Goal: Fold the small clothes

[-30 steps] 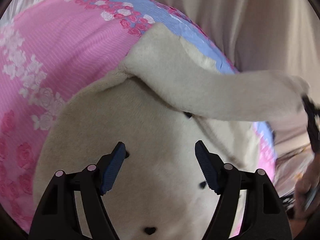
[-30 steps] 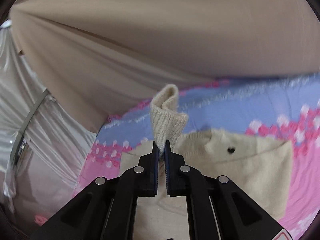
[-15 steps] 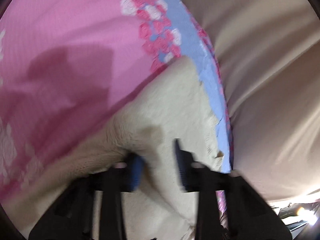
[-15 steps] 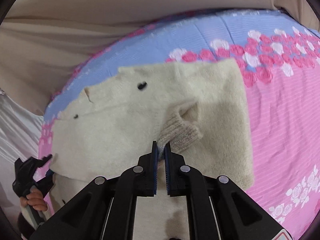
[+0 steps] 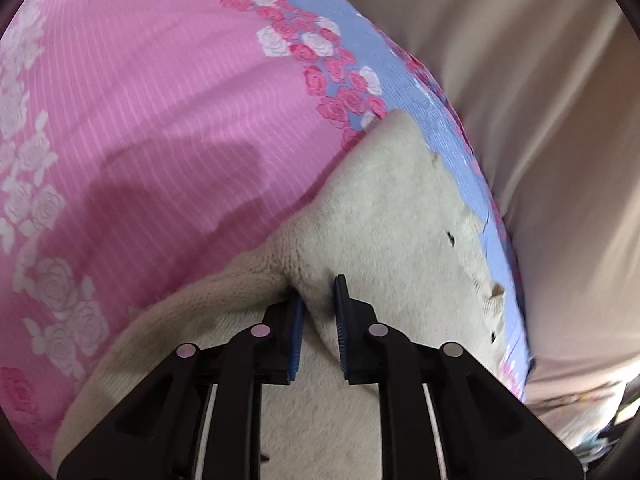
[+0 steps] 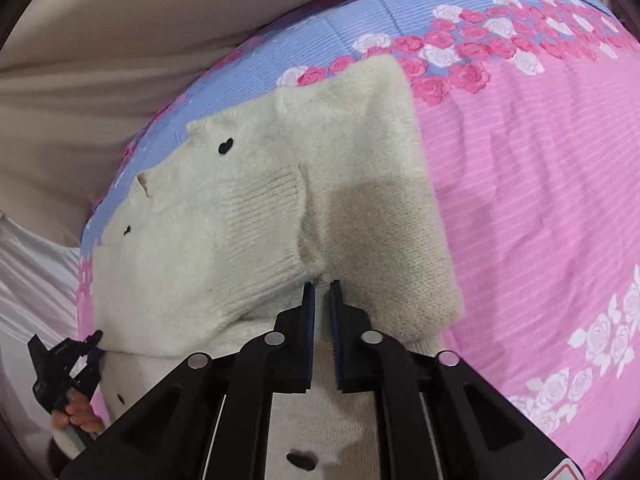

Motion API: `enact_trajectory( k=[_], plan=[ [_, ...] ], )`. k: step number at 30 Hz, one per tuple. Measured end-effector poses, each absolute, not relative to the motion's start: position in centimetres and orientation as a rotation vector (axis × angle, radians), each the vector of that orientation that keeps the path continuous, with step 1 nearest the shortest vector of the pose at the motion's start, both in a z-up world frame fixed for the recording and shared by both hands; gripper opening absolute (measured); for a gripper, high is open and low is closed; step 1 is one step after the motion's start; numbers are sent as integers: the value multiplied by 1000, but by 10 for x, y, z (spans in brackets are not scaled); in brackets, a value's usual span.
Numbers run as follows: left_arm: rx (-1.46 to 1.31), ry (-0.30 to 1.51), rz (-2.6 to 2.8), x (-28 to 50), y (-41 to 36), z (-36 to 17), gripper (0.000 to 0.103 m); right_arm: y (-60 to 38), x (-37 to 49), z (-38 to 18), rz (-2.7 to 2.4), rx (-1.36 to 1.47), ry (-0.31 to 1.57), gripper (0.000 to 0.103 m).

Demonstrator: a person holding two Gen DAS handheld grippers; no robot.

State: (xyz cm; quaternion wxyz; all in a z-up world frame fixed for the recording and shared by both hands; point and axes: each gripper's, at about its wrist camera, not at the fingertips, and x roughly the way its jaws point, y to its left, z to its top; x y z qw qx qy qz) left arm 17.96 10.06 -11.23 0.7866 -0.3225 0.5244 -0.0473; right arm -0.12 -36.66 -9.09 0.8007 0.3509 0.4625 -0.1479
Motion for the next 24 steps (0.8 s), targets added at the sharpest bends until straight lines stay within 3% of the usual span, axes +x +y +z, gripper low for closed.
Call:
enact_trajectory(
  k=[1,3,4,6,10,11,12,13,19,24],
  plan=[
    [-686,1123,-111,175,101,-107,15,-370,-2,-83,-312,762,967,23],
    [-652,1097,-128,168,97,-92,20,-372,-1,-68,-282,803,908,46],
    [-640,1080,-139,165,95,-86,23,-374,1,-67,-270,818,894,52],
    [-619,1057,-158,159,89,-77,34,-376,14,-65,-242,844,886,52],
    [-532,1063,-193,157,67,-71,35,-371,48,-93,-266,826,1004,58],
    [-503,1065,-195,156,61,-71,35,-366,53,-100,-273,809,1030,56],
    [-487,1067,-199,156,58,-71,35,-362,55,-100,-281,772,1037,40],
    [-475,1071,-206,155,54,-71,35,-358,57,-97,-272,733,1038,7],
    [-305,1060,-240,143,33,-63,36,-353,48,-29,-255,580,866,8],
    [-254,1103,-253,139,20,-72,37,-364,60,-93,-310,487,1133,13]
  ],
)
